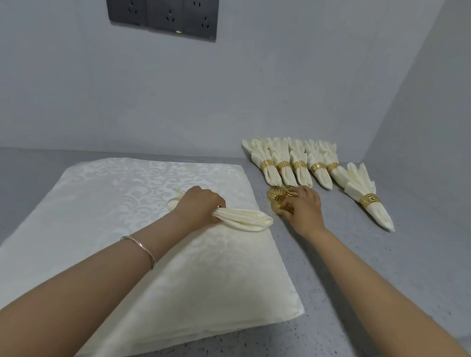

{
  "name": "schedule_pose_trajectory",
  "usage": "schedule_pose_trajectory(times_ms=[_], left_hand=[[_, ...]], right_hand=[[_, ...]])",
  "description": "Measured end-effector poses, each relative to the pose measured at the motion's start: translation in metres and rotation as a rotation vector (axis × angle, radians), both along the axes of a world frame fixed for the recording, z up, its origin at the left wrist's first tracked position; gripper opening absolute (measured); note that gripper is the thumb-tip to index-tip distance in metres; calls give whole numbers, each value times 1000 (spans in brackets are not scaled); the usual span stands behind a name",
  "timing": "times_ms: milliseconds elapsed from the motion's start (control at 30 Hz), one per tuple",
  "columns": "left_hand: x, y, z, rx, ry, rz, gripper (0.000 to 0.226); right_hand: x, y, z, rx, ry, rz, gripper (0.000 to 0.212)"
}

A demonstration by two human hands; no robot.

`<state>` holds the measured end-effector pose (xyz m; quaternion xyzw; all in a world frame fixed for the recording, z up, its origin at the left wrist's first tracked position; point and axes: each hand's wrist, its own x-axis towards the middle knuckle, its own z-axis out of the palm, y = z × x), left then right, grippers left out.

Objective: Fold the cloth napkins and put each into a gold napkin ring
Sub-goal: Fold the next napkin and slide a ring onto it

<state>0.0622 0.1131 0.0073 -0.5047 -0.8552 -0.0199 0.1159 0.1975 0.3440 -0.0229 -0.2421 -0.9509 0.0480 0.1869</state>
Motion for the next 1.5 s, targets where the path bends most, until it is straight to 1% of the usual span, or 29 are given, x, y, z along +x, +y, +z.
schedule_pose_trajectory(times_ms=[33,67,100,200,267,367,467,500,567,633,667,767,833,867,933,967,1000,1033,1067,1133,1200,1400,1500], left_hand=[[-1,-2,1,-5,-1,16,20],[-2,-4,1,-7,2,31,20],[-4,-7,2,-6,5,44,20],[-7,-16,5,14,-16,75,21],[-8,-23,6,54,-22,100,21],[-7,-30,10,99,-25,125,19],[0,-34,15,104,-7,127,18],[2,-34,16,110,-5,126,18],[6,-34,18,123,0,119,19],[9,-36,21,114,26,110,19],[10,-38,22,104,32,113,19],[7,-47,24,79,28,141,20],[0,-53,21,59,11,150,26],[-3,-55,19,41,-13,138,32],[-7,-57,13,-18,-87,71,58],[-6,-56,11,-29,-155,32,73],[-5,-55,9,-17,-242,-1,83],[-3,-53,7,18,-324,-31,86],[-2,-50,6,68,-381,-57,83],[0,-46,4,147,-417,-99,63],[-1,-46,6,160,-438,-106,48],[-9,-51,13,53,-449,-90,42],[-7,-50,18,-57,-437,-45,42]], right_hand=[[0,-1,-1,-41,36,3,16],[0,-4,0,-127,104,6,13],[-1,-8,2,-261,197,11,11],[3,-27,15,-807,477,44,9],[5,-40,18,-1038,530,60,10],[2,-58,13,-1215,527,86,20],[-7,-79,13,-1365,589,117,19],[-10,-87,14,-1404,607,122,23],[-15,-103,16,-1423,575,167,31],[-18,-114,17,-1349,475,223,24],[-19,-116,18,-1320,436,219,21],[-18,-111,21,-1321,389,155,34],[-15,-108,21,-1325,367,149,32],[-14,-108,21,-1330,357,148,30],[-13,-112,22,-1332,360,155,25],[-13,-114,22,-1331,365,162,22],[-13,-117,24,-1334,371,170,18],[-13,-119,25,-1338,377,176,13],[-14,-121,26,-1342,382,180,9],[-12,-124,27,-1355,393,196,4],[-10,-124,28,-1347,401,202,3],[0,-116,25,-1368,432,148,6],[4,-119,22,-1403,434,118,6]])
